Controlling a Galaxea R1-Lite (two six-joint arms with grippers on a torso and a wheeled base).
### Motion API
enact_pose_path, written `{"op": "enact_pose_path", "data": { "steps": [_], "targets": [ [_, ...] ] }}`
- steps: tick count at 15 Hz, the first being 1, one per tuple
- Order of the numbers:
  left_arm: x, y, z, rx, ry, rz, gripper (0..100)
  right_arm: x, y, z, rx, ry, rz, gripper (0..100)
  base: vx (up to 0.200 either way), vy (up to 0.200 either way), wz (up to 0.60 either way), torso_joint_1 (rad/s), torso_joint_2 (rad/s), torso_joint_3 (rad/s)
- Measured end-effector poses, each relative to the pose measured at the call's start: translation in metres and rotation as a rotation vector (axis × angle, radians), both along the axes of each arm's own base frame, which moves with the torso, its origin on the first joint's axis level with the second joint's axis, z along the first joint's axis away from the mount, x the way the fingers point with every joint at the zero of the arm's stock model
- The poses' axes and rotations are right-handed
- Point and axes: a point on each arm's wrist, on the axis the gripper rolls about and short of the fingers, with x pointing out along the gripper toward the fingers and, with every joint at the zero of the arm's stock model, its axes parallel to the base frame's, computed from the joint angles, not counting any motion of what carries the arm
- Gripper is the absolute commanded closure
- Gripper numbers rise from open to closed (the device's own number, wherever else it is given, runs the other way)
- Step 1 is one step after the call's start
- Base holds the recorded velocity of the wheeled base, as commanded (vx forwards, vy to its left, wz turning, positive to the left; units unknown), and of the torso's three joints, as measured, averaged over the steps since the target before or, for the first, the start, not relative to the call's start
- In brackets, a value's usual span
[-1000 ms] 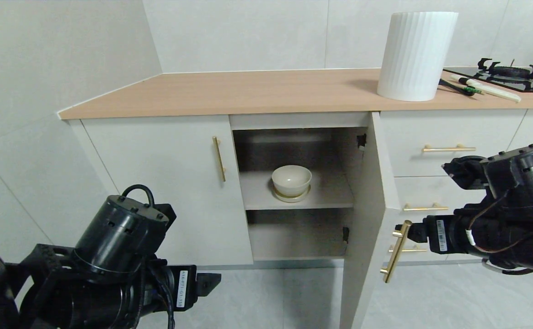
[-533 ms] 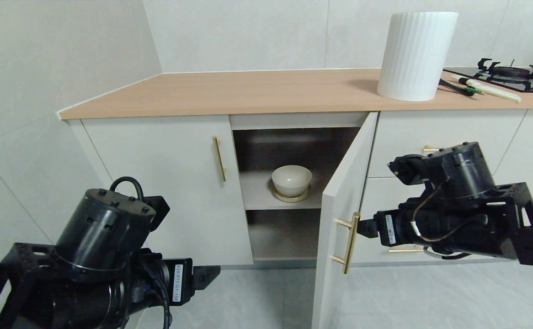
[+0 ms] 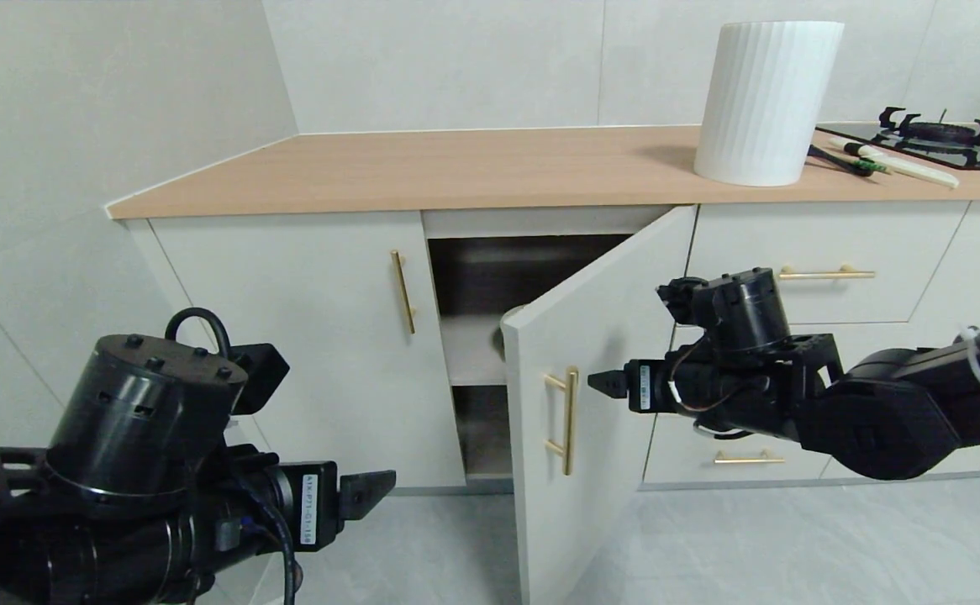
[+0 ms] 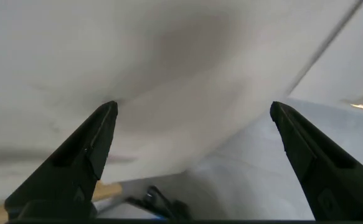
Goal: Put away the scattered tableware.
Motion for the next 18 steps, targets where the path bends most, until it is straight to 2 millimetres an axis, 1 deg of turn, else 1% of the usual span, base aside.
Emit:
{"op": "enact_pose_path", "data": {
  "steps": [1,5,11,16,18],
  "targets": [
    [0.0,0.0,0.0,-0.002,-0.003,0.0,0,0.003,0.002,-0.005,0.006,0.009,-0.008,0,0.0,0.0,0.0,0.0,0.0,0.0],
    [0.001,-0.001,-0.005,0.033,0.01,-0.012,0,0.016,0.01,-0.013,0.066,0.04,-0.049,0,0.0,0.0,0.0,0.0,0.0,0.0],
    [0.001,0.0,-0.01,0.064,0.017,-0.012,0,0.032,0.019,-0.027,0.098,0.034,-0.109,0,0.2,0.0,0.0,0.002,0.0,0.001],
    [0.003,0.002,-0.01,0.071,0.014,0.007,0,0.034,0.02,-0.031,0.095,0.04,-0.116,0,0.0,0.0,0.0,0.0,0.0,0.0],
    [0.003,0.002,-0.01,0.071,0.015,0.01,0,0.036,0.022,-0.031,0.12,0.039,-0.124,0,0.0,0.0,0.0,0.0,0.0,0.0]
  ]
}}
